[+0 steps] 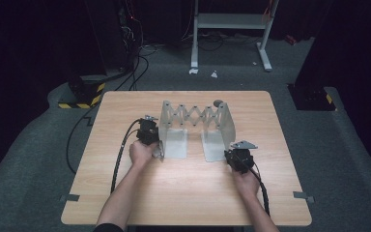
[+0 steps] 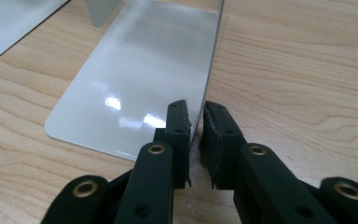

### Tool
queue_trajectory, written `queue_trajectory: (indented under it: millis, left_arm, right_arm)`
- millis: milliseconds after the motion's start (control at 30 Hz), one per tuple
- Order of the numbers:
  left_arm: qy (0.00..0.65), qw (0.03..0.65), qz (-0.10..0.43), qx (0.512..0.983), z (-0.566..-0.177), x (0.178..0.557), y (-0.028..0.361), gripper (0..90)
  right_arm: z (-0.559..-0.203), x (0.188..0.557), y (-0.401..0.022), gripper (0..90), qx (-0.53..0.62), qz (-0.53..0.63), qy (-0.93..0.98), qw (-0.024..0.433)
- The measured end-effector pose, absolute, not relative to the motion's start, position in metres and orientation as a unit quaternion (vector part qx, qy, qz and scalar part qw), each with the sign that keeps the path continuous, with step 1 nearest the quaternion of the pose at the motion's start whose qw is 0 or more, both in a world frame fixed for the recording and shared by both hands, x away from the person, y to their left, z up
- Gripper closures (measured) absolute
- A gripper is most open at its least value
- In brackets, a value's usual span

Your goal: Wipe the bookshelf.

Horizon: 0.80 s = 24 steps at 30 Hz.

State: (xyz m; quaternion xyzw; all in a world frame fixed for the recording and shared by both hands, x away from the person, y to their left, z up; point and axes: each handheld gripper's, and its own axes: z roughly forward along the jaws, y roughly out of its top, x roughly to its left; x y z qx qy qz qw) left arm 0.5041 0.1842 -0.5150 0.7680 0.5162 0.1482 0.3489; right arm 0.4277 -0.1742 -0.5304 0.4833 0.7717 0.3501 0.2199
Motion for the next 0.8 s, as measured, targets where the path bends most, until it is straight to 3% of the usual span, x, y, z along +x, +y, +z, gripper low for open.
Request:
queue_trajectory:
  millis: [367, 667, 800]
  left_arm:
    - [0.507, 0.319, 0.167, 0.783, -0.507, 0.465, 0.203, 79.3]
    - [0.557, 0.306, 0.187, 0.749, -0.501, 0.453, 0.241, 77.3]
    - [0.562, 0.31, 0.184, 0.744, -0.497, 0.449, 0.247, 70.9]
  right_arm:
    - [-0.53, 0.428, -0.175, 80.6, 0.483, 0.352, 0.772, 0.217]
    - [-0.53, 0.429, -0.175, 79.8, 0.485, 0.354, 0.771, 0.213]
    - [-0.53, 0.429, -0.176, 79.4, 0.484, 0.355, 0.771, 0.211]
